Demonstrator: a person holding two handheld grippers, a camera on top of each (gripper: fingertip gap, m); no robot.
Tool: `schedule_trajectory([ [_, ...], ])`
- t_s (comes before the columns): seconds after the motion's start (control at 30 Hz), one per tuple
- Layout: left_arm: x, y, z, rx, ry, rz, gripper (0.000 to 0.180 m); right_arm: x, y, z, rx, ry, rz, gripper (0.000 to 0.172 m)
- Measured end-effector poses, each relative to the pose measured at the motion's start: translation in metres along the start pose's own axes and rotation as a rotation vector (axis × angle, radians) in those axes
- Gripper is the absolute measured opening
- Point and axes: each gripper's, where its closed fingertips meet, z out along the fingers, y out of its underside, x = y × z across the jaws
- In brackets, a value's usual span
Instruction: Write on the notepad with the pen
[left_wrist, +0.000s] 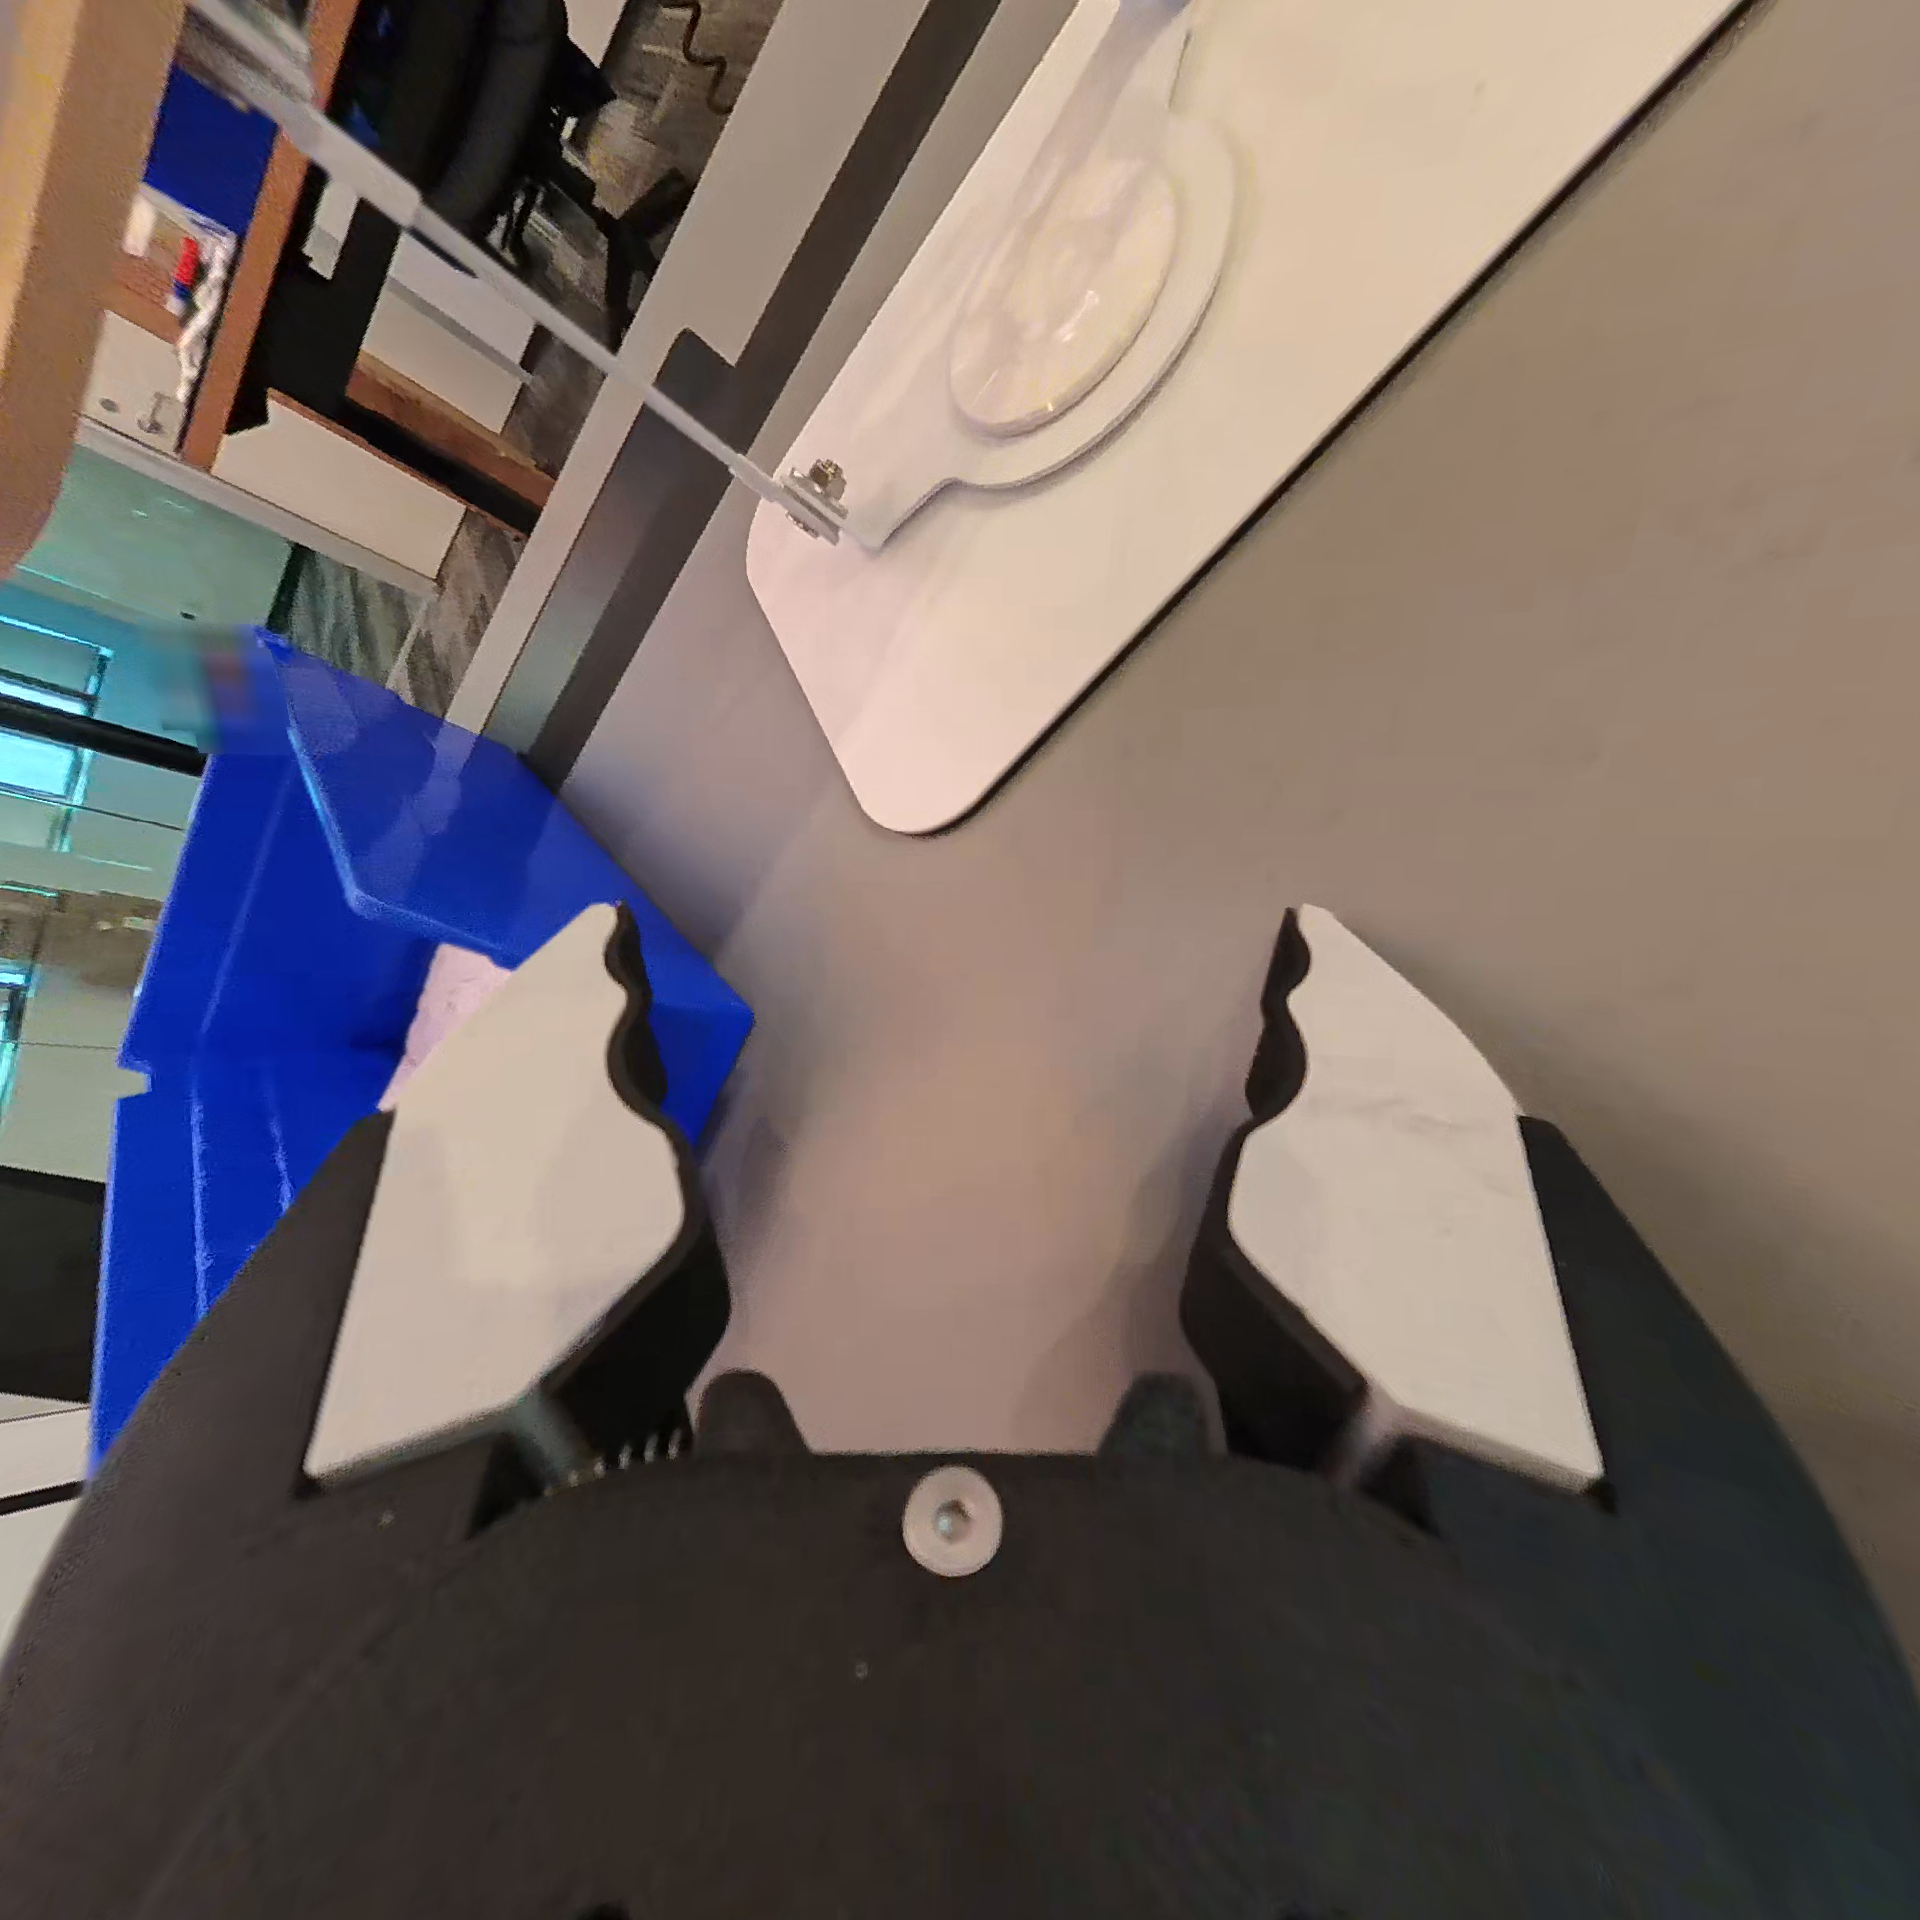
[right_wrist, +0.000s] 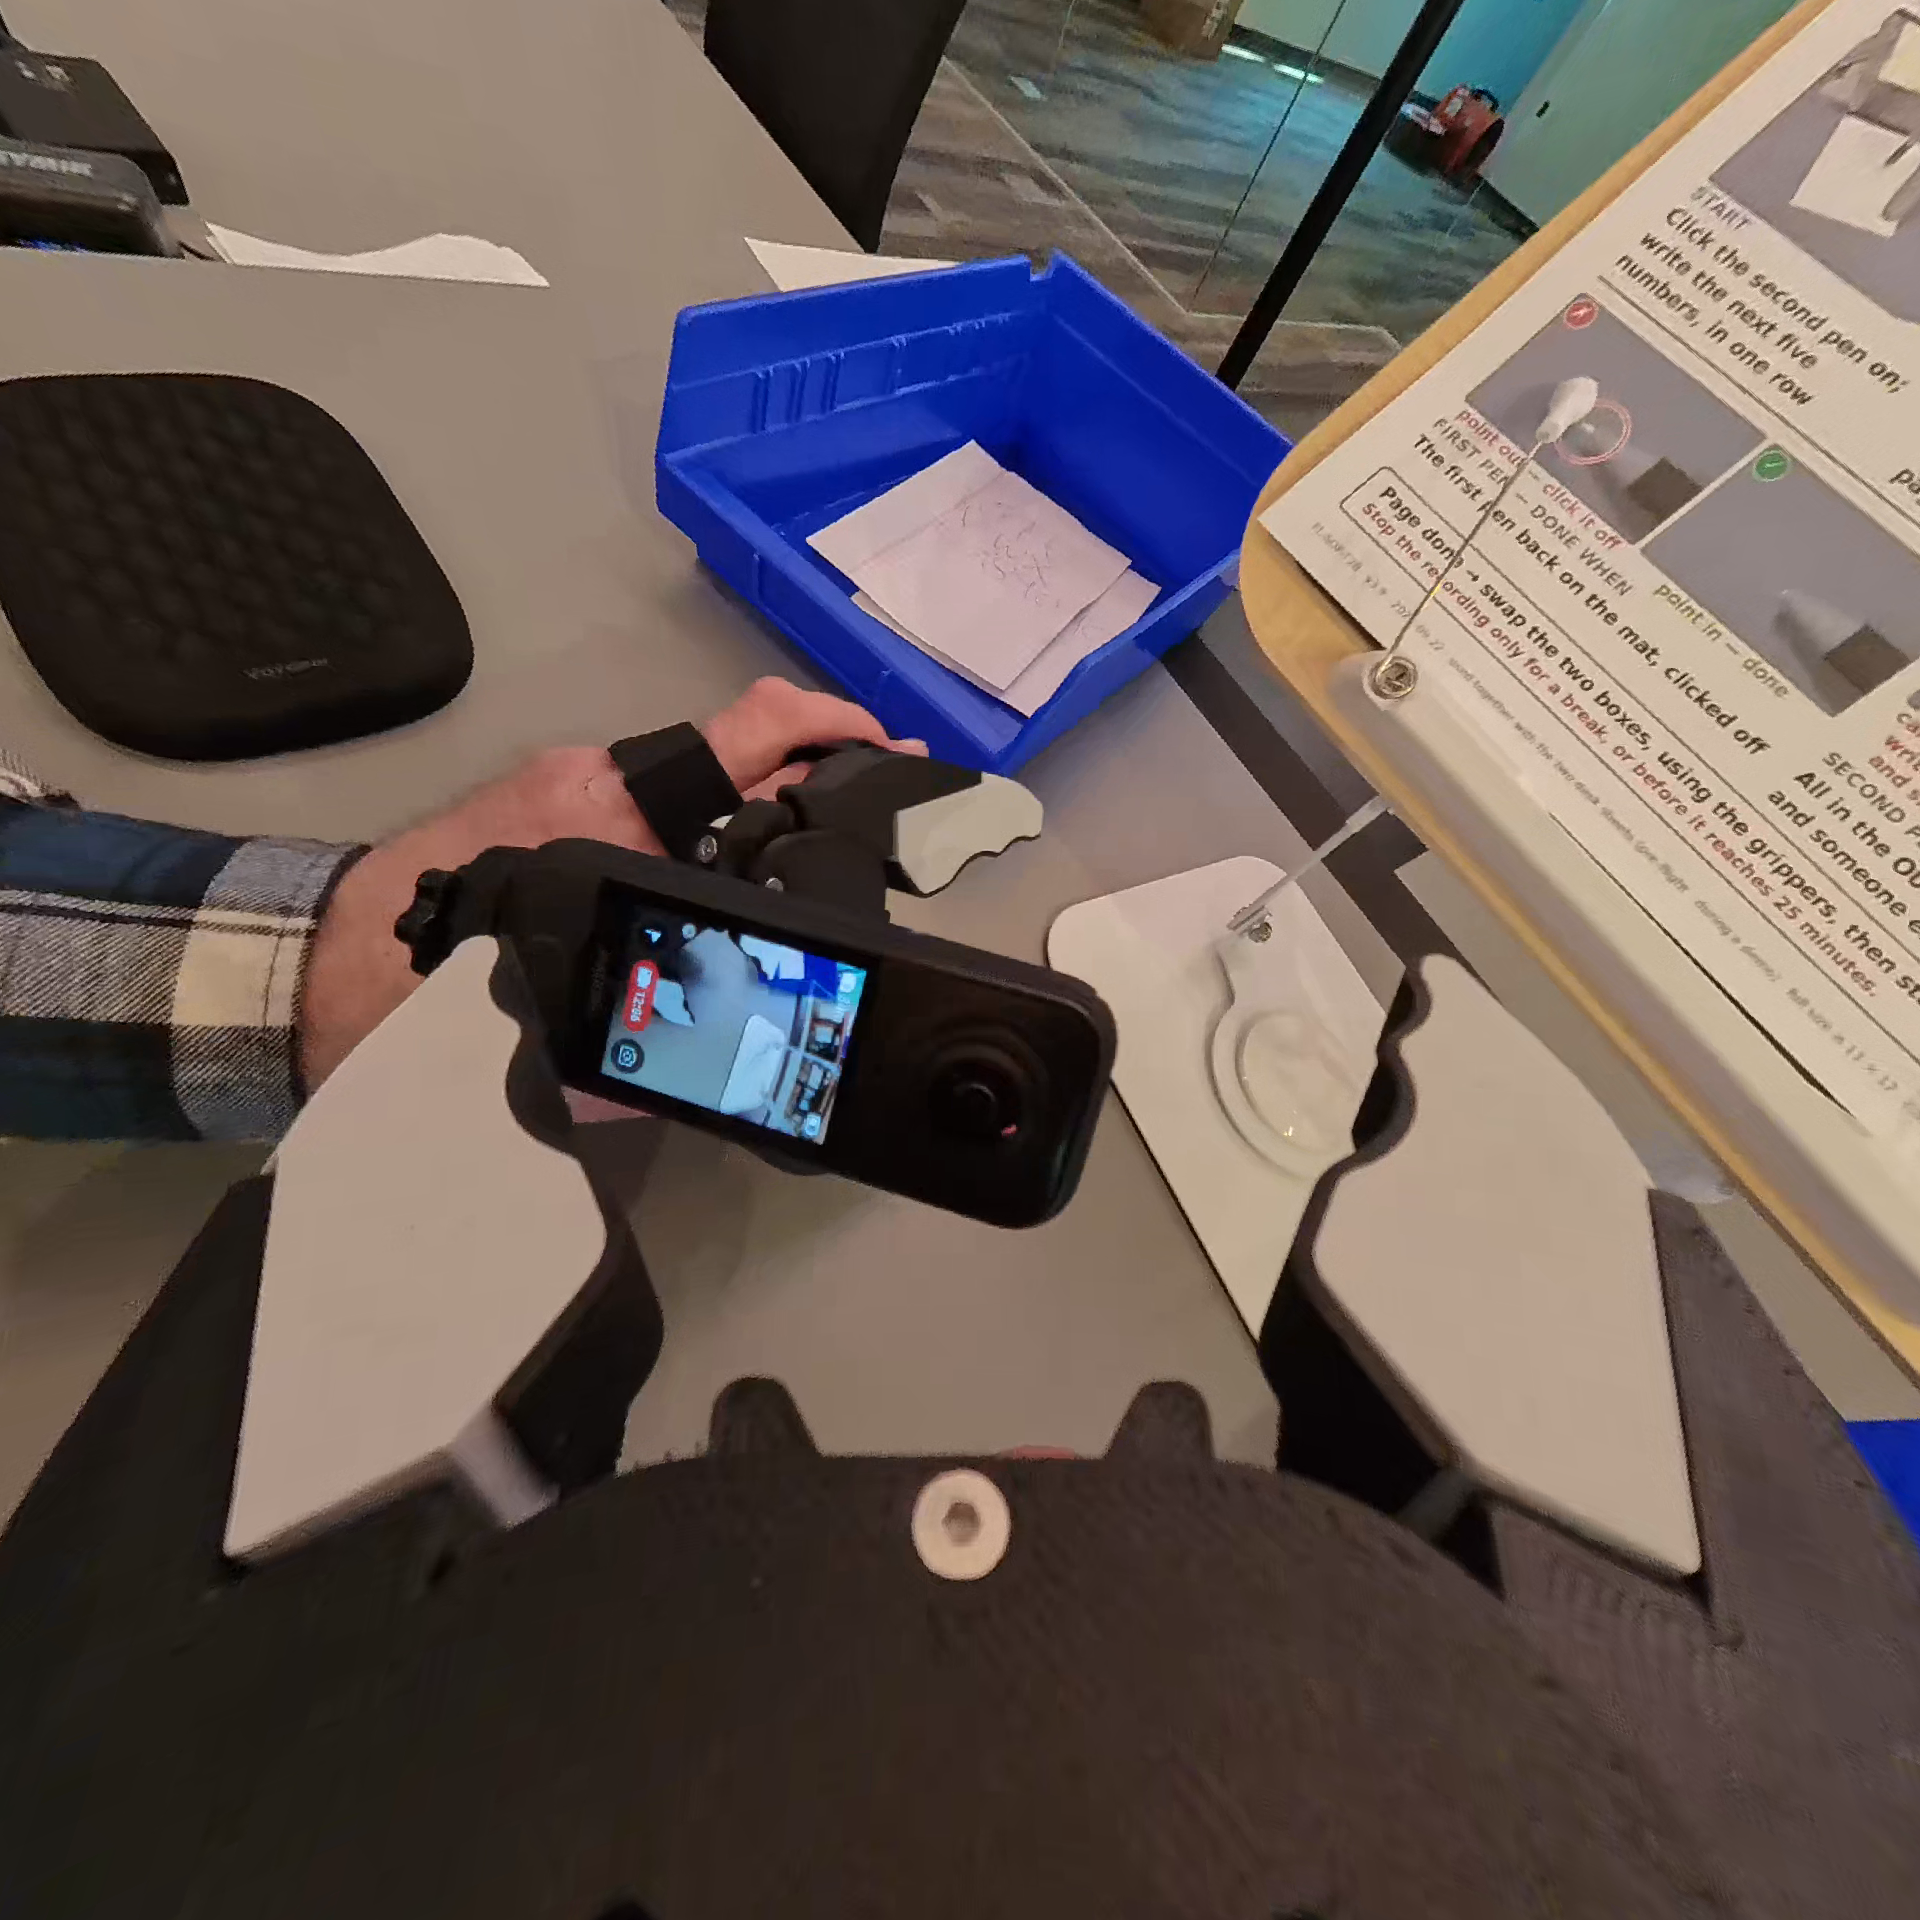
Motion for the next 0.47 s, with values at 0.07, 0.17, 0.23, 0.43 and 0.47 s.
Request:
schedule_trajectory([
  [0.07, -0.005, -0.005, -0.001, 0.020, -0.029, 0.020, 0.105, 0.001, 0.003, 0.002, -0.011, 0.018, -0.005, 0.147],
  [0.17, -0.009, -0.006, 0.000, 0.012, -0.050, 0.035, 0.106, 0.004, 0.006, 0.002, -0.027, 0.033, -0.004, 0.146],
  [0.23, -0.009, -0.006, 0.001, 0.003, -0.051, 0.043, 0.106, 0.006, 0.007, 0.001, -0.044, 0.052, -0.012, 0.146],
  [0.43, -0.013, -0.007, 0.011, -0.023, -0.060, 0.060, 0.104, 0.008, 0.009, 0.003, -0.096, 0.081, -0.097, 0.139],
  [0.47, -0.014, -0.008, 0.012, -0.024, -0.065, 0.060, 0.104, 0.010, 0.008, 0.002, -0.100, 0.091, -0.101, 0.138],
])
